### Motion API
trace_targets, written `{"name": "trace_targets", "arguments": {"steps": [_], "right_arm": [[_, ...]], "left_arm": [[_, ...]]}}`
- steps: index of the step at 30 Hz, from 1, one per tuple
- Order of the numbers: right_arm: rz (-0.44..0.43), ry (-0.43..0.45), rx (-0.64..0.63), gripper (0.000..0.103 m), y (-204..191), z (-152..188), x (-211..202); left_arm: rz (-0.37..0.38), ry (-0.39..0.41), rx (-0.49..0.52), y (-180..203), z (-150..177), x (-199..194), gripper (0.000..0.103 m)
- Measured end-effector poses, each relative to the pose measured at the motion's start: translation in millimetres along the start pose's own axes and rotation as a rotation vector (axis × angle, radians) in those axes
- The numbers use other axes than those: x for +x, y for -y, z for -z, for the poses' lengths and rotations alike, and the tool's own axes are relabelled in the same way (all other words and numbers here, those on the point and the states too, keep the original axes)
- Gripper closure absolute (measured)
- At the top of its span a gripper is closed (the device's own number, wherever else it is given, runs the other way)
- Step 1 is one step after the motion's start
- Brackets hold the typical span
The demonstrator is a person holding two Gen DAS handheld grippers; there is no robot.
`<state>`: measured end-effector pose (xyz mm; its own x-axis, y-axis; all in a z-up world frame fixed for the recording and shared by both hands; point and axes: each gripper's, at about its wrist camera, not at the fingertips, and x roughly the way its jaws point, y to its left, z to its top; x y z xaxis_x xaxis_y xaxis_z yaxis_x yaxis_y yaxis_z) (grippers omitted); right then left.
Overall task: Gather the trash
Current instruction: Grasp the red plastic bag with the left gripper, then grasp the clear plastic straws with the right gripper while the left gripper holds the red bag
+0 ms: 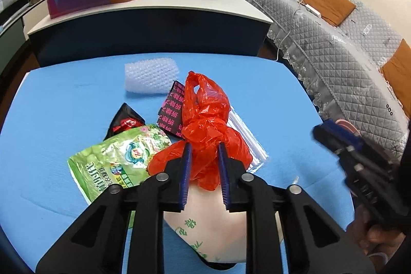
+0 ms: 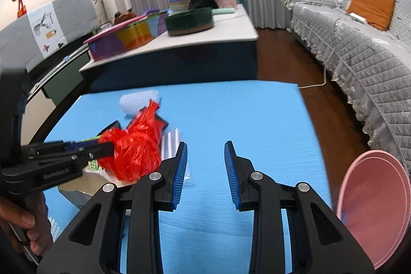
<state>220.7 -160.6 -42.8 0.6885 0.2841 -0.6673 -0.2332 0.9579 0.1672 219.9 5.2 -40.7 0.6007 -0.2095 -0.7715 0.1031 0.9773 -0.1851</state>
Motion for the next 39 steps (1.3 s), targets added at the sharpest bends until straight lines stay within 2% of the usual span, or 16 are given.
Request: {"name": "trace_targets", "arguments": {"steps": [9,22,23,24,25,28,39], "right_arm": [[-0.042,-0.09,-0.038,0.072,-18.6,6.7,34.7],[-0.017,-0.199,-0.045,0.072,-20.7,17.5,72.0],[-0.015,-0.2,-0.044,0.073,-20.5,18.0,72.7],[-0.015,-0.199,-0.046,0.077,-20.9,18.4,73.1],[-0.012,-0.201,-0.057,0.086,-22.7,18.6,73.2],[0.008,-0.19,-0.081,0.096,-24.9,19.6,69.8],[0.06,-0.105,-0.013,0.097,6.9,9.8,32.0]], "left_arm": [[-0.032,0.095,-0.069,-24.3,-10.3,-20.7,0.088],[-0.067,0.13,-0.059,-33.1,-13.0,-30.9,0.088],[-0.068,0.132,-0.058,-33.4,-13.3,-31.3,0.088],[-0.069,0.133,-0.056,-33.3,-13.8,-31.7,0.088],[-0.069,0.134,-0.055,-33.3,-14.2,-32.0,0.088],[-0.067,0.138,-0.05,-29.9,-15.3,-32.0,0.088],[-0.077,0.164,0.011,-11.4,-15.5,-31.4,0.088]]}}
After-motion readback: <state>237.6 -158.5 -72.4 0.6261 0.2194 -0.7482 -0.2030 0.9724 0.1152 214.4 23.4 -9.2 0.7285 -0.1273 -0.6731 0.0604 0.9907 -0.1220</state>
